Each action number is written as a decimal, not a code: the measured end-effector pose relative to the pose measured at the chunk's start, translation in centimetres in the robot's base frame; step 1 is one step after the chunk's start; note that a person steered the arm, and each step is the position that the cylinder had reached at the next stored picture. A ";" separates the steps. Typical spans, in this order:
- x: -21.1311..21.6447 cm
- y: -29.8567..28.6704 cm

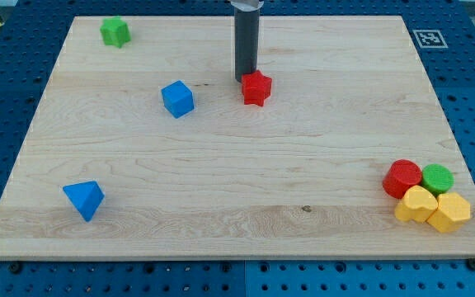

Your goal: Place the red star towards the left side of the yellow hexagon

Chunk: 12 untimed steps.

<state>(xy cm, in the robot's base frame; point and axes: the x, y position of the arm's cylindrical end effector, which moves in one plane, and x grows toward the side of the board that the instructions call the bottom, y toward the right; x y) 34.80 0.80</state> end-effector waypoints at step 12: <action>4.0 1.3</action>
<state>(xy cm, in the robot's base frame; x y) 38.76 2.08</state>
